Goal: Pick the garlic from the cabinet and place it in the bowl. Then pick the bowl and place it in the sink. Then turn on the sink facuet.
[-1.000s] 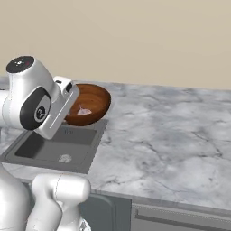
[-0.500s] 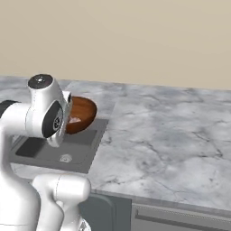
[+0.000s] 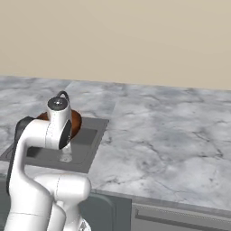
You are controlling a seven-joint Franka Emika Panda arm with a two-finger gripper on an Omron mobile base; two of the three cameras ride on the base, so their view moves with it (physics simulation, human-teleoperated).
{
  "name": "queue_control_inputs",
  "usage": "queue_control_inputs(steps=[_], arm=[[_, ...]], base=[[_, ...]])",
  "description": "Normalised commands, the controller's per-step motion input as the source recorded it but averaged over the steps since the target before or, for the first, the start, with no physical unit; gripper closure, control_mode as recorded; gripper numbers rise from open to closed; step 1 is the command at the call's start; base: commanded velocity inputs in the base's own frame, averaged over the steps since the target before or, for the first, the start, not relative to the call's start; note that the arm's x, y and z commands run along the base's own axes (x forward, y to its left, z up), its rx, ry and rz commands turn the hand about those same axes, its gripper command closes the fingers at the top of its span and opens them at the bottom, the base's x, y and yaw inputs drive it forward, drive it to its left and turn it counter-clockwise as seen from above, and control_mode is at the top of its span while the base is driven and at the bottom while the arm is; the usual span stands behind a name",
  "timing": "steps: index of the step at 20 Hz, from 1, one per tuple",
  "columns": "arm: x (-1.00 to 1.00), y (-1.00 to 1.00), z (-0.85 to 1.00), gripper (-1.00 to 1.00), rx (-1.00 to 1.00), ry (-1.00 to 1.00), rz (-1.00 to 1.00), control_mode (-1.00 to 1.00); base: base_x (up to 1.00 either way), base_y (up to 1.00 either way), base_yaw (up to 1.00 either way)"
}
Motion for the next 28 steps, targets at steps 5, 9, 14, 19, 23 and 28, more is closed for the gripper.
queue_control_inputs(steps=[5, 9, 14, 19, 23, 28], arm=[[0.54, 0.35, -0.59, 1.0, -0.12, 0.05, 0.22, -1.0], [0.43, 0.35, -0.55, 1.0, -0.07, 0.02, 0.15, -1.0], [0.64, 0.35, -0.61, 1.0, -0.04, 0.04, 0.13, -1.0], [0.65, 0.05, -0.8, 1.0, 0.0, 0.15, 0.09, -1.0], [0.86, 0.06, -0.64, 1.0, 0.0, 0.09, 0.04, -1.0], [0.94, 0.31, -0.51, 1.0, -0.04, 0.02, 0.02, -1.0]], base=[[0.0, 0.0, 0.0], [0.0, 0.0, 0.0], [0.0, 0.0, 0.0], [0.0, 0.0, 0.0], [0.0, 0.0, 0.0], [0.0, 0.0, 0.0]])
